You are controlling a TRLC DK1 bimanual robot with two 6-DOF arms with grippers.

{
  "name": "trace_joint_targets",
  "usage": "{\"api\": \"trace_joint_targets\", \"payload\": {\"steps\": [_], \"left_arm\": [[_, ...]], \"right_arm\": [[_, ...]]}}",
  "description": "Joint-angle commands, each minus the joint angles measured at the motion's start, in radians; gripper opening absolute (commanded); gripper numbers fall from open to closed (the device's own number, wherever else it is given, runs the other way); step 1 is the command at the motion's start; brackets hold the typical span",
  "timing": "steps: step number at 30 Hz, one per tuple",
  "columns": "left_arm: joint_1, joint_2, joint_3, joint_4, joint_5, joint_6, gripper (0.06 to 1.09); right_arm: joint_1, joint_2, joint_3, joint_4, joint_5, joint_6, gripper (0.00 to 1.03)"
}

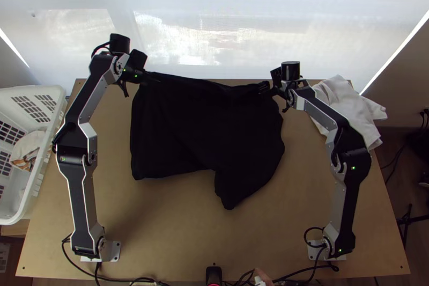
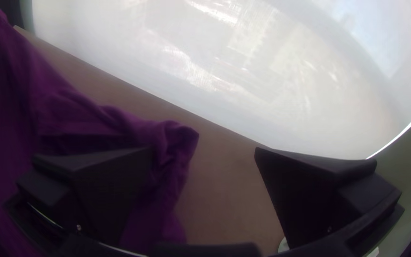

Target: Fold the t-shirt

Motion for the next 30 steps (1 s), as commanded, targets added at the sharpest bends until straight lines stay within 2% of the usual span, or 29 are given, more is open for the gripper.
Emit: {"api": "trace_joint_targets", "payload": {"steps": [1,6,12,19,23,25,28,30], "left_arm": [[0.001,-0.006,0.0,0.0,-0.013,-0.003,0.09],[0.001,-0.004,0.0,-0.002,-0.018,-0.004,0.09],[0.001,-0.001,0.0,0.001,-0.024,-0.003,0.09],[-0.008,0.003,0.0,0.004,-0.024,0.001,0.09],[-0.013,0.002,0.0,0.004,-0.024,0.001,0.09],[-0.013,0.0,0.0,0.003,-0.024,0.001,0.09],[-0.01,-0.001,0.0,0.001,-0.024,0.001,0.09],[-0.01,-0.001,0.0,0.0,-0.024,0.001,0.09]], "right_arm": [[0.032,0.056,0.035,-0.004,-0.002,-0.027,0.98],[0.074,0.056,0.038,-0.004,-0.002,-0.033,0.98],[0.067,0.015,0.014,-0.011,-0.003,-0.013,0.96],[0.043,0.068,0.037,-0.013,-0.006,-0.064,0.91],[0.035,0.093,0.046,-0.027,-0.011,-0.074,0.67],[0.034,0.096,0.043,-0.03,-0.012,-0.082,0.5],[0.028,0.096,0.046,-0.031,-0.02,-0.082,0.2],[0.023,0.095,0.054,-0.041,-0.023,-0.084,0.04]]}}
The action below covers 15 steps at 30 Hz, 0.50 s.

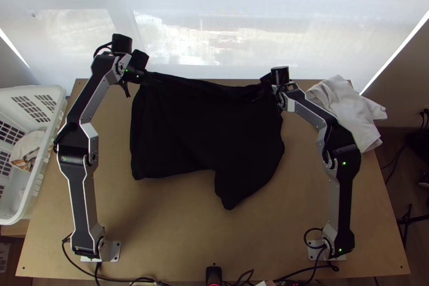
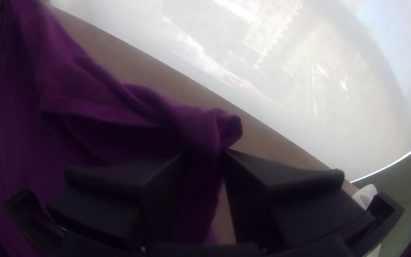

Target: Fold the t-shirt

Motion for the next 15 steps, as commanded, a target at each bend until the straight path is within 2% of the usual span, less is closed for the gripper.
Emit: {"api": "trace_joint_targets", "payload": {"steps": [1,15], "left_arm": [[0.002,-0.002,0.0,-0.006,0.002,0.0,0.09],[0.001,-0.022,0.0,-0.017,0.002,-0.003,0.09]], "right_arm": [[-0.014,0.01,0.018,-0.018,-0.008,-0.009,0.03],[-0.025,-0.089,0.071,-0.063,-0.026,0.016,0.03]]}}
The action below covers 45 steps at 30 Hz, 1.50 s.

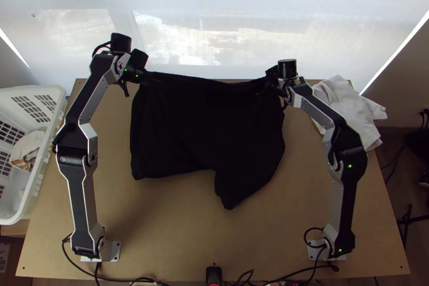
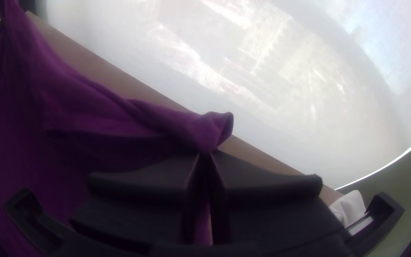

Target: Fold the t-shirt

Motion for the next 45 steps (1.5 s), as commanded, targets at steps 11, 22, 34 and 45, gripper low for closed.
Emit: {"api": "trace_joint_targets", "payload": {"steps": [11,22,34,45], "left_arm": [[0.003,-0.026,-0.003,-0.025,0.0,-0.004,0.09],[0.007,-0.052,-0.023,-0.058,0.0,0.001,0.09],[0.007,-0.066,-0.024,-0.077,0.001,-0.006,0.09],[0.007,-0.077,-0.041,-0.085,0.001,-0.009,0.09]], "right_arm": [[-0.002,-0.026,0.048,-0.136,-0.032,0.026,0.03],[-0.017,-0.023,-0.032,-0.162,-0.041,0.049,0.57],[0.011,-0.135,-0.084,-0.108,-0.05,0.037,0.98],[0.063,-0.221,-0.297,0.059,-0.065,-0.183,0.98]]}}
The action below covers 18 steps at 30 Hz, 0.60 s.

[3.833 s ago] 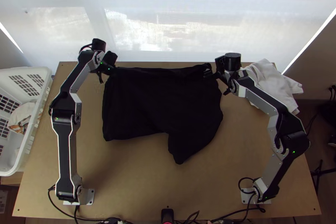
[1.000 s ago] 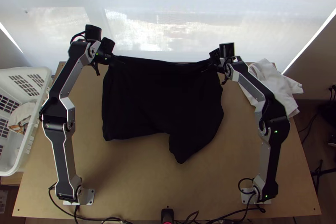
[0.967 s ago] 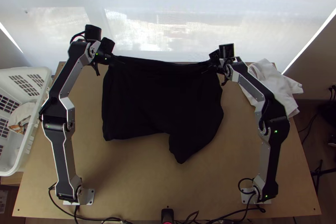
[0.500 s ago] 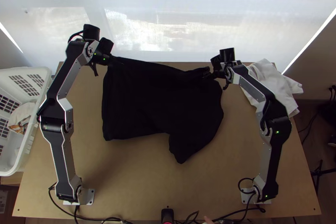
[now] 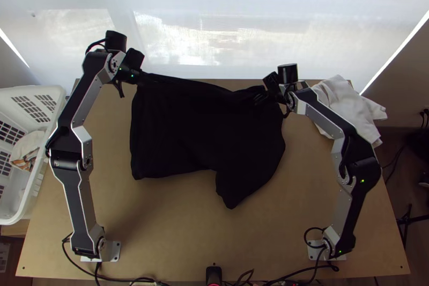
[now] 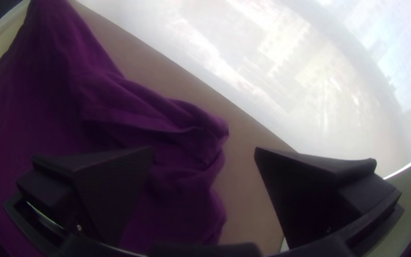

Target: Fold the t-shirt

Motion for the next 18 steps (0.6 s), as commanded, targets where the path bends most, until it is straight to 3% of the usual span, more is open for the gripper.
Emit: {"api": "trace_joint_targets", "payload": {"steps": [1,3,9,18], "left_arm": [[-0.001,-0.006,-0.013,-0.003,0.0,-0.001,0.09],[-0.001,-0.008,-0.014,-0.003,0.0,-0.004,0.09],[-0.004,-0.019,-0.025,-0.003,0.002,-0.014,0.09],[-0.004,-0.022,-0.025,0.004,0.0,-0.02,0.09]], "right_arm": [[0.018,-0.049,-0.15,0.153,-0.004,-0.166,0.98],[0.007,-0.051,-0.199,0.224,-0.004,-0.237,0.98],[-0.025,-0.037,-0.239,0.34,-0.029,-0.318,0.98],[-0.023,0.018,-0.18,0.408,-0.06,-0.349,0.98]]}}
